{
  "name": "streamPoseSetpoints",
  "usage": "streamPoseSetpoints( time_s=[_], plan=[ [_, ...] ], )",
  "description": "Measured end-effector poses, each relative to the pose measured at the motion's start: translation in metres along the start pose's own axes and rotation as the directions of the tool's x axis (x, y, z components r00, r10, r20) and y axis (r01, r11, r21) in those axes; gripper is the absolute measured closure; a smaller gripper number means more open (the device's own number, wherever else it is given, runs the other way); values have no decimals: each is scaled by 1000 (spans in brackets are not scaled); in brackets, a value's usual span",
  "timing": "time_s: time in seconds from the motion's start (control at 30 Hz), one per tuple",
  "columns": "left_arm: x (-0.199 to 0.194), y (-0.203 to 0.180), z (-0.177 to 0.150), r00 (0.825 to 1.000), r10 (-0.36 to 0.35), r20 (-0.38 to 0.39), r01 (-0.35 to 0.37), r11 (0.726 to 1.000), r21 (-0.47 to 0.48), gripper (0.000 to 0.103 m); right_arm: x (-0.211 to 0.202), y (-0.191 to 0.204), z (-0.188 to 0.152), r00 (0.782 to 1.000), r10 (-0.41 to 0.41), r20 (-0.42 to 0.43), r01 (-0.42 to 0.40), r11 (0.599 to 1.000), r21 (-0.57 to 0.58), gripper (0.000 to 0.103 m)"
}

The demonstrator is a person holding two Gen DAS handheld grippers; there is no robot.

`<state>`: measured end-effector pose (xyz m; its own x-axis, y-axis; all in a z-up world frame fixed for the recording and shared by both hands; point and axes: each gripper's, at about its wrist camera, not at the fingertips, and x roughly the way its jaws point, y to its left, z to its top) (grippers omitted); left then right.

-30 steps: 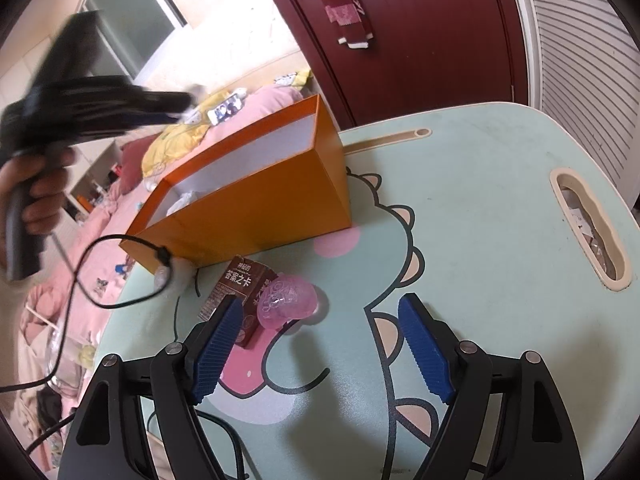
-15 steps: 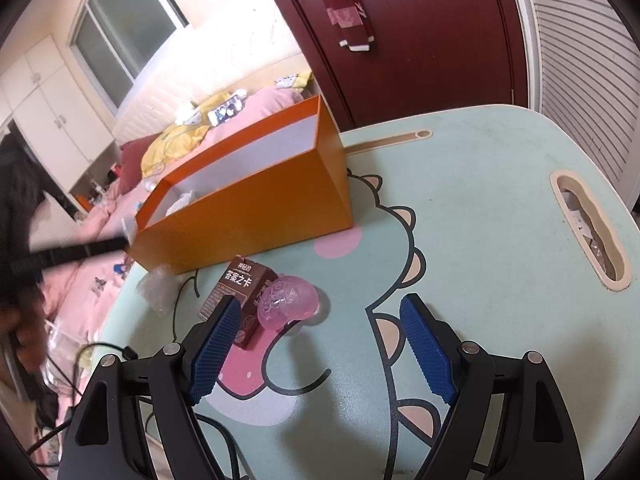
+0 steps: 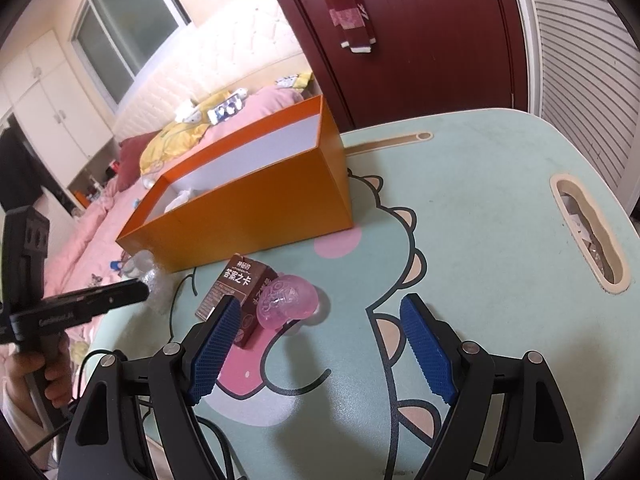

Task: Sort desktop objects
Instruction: 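Set the clear cup on the table beside the bubble wrap, open left gripper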

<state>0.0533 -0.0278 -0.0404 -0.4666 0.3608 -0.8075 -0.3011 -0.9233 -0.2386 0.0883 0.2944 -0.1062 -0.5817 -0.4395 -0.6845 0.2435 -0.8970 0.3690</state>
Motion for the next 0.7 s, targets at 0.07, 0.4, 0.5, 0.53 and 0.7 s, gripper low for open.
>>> streamPoseSetpoints(
  time_s=[0.07,0.4,0.5,0.53,0.7],
  plan=[
    [-2,-4,-4,999,39,20,-39,999,27,36,0,2,1,1000,-2,0,2,1000,-2,21],
    [8,-3,-17,992,120,38,-123,990,65,35,1,4,7,1000,-15,-13,14,1000,-17,21],
    [11,-3,-21,989,141,41,-144,987,75,22,-4,10,10,999,-38,-5,38,997,-63,21],
    [12,-2,-22,988,148,43,-151,986,78,21,-6,14,13,999,-44,-1,44,995,-85,21],
    [17,-4,-25,980,194,49,-198,976,86,11,-13,37,50,1000,-12,-14,9,984,-176,21]
  ],
)
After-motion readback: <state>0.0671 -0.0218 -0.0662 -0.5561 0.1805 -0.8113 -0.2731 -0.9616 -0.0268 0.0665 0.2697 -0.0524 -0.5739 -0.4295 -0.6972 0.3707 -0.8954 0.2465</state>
